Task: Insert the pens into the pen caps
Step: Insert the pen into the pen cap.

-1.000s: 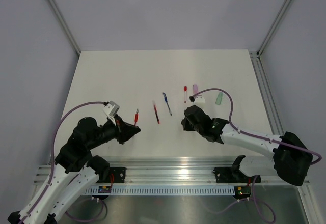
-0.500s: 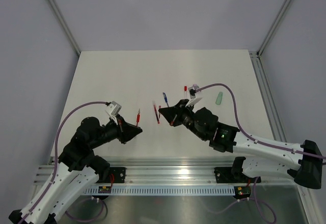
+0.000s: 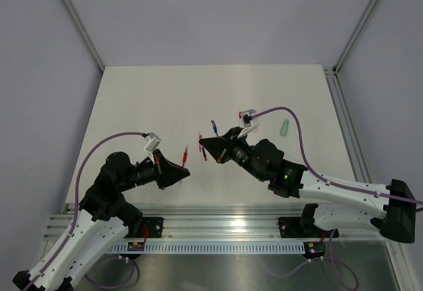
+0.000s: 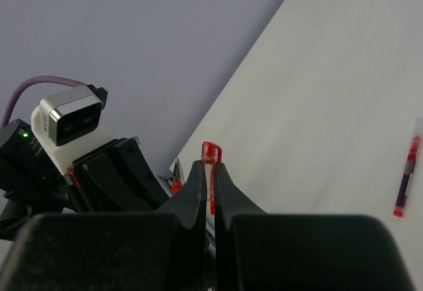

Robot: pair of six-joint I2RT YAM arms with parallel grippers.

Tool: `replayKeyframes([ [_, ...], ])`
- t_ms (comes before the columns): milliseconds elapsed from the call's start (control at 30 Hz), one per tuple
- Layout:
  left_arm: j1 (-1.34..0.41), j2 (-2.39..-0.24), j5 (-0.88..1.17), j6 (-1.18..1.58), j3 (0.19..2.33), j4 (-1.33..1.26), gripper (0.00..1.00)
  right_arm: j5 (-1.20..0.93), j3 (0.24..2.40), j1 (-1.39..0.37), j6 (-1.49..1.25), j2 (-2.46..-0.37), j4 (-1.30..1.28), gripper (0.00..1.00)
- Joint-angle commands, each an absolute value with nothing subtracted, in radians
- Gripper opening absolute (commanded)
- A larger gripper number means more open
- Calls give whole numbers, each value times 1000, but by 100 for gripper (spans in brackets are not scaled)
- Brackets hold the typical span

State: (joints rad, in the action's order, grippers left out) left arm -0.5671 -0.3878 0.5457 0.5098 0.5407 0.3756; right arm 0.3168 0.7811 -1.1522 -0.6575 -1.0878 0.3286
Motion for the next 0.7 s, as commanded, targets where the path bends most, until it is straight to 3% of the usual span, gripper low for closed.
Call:
replayKeyframes([
  [0, -564, -380, 656, 543, 519, 266, 0, 288, 801, -1163, -623, -1075, 431, 0],
  [333, -563, -367, 689, 548, 511, 244, 0, 321, 876, -1186, -595, -1207, 528, 0],
  [667, -563, -359, 670, 548, 509, 253, 0, 373, 865, -1223, -574, -1210, 569, 0],
])
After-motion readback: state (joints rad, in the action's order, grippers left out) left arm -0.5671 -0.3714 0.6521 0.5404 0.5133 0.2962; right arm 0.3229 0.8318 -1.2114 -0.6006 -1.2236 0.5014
